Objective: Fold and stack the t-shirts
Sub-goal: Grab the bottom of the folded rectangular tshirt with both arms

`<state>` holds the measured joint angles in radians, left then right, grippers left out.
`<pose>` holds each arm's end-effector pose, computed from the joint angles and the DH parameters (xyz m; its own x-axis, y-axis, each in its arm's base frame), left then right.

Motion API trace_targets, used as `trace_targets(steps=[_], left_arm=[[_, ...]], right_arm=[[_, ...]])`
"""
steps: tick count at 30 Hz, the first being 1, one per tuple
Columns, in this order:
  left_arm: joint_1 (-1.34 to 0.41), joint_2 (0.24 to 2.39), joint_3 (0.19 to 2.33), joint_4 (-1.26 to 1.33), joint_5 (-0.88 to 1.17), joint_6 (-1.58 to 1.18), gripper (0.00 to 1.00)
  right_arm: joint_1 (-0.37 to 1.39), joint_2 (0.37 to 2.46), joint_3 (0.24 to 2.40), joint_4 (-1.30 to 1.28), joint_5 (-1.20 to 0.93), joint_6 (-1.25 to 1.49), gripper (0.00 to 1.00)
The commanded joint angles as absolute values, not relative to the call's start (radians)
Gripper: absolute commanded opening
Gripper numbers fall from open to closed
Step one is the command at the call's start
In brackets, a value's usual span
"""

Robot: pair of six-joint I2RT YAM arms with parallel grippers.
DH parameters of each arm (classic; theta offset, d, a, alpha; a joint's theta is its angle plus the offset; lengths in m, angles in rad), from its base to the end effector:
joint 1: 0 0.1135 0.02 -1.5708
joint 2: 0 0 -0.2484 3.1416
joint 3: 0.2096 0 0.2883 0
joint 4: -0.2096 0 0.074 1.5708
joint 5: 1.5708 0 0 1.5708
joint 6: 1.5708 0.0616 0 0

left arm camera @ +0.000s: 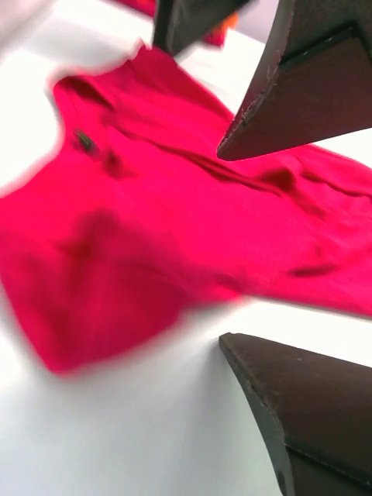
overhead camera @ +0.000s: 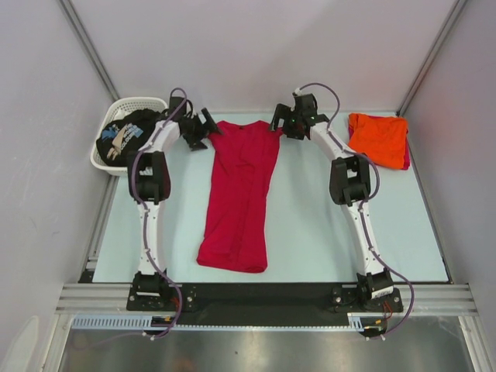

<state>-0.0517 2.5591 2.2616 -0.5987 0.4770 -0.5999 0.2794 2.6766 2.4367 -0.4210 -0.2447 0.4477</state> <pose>0.5928 -0.0590 0.1243 -0.8313 -0.4592 -0.3131 -0.1660 0.7428 -0.6486 0.6070 0.1897 0.1340 -0.7273 0.2283 -0.6473 -0.1515 0.8664 0.4758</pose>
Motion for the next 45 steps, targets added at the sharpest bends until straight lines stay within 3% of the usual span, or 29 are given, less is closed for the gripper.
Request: trace_targets(steps=[1,10,17,26,30,33,42,43,45], left_arm=[[-0.052,2.228,2.016,-0.542,0.329,-0.535,1.0],[-0.072,1.784,1.577,-0.604,0.389,-0.442,1.0],[-0.156,1.683,1.336,-0.894,0.373,-0.293,0.89],[-0.25,1.479,1.053,-1.015,0.229,-0.296,0.95],[-0.287,1.309,0.898,-1.005,0.216,-0.324,0.96],[-0.308,1.231,0.807,-1.015,0.209,-0.344,0.95],[-0.37,1.15,0.701,-0.976,0.255,-0.38,0.96],[-0.376,1.161,0.7,-0.962,0.256,-0.388,0.95],[-0.393,1.18,0.703,-0.96,0.241,-0.399,0.95]], right_arm=[[0.279,2.446,2.353,-0.511,-0.178,0.373,1.0],[0.317,2.057,1.938,-0.638,-0.326,0.408,1.0],[0.374,2.0,1.711,-0.854,-0.557,0.351,0.94],[0.414,1.829,1.405,-0.801,-0.728,0.428,0.86],[0.454,1.773,1.351,-0.752,-0.825,0.459,0.75],[0.505,1.756,1.344,-0.744,-0.868,0.503,0.54],[0.701,1.723,1.321,-0.742,-0.851,0.59,0.53],[0.722,1.73,1.321,-0.739,-0.848,0.592,0.46],[0.735,1.738,1.319,-0.736,-0.844,0.601,0.42]])
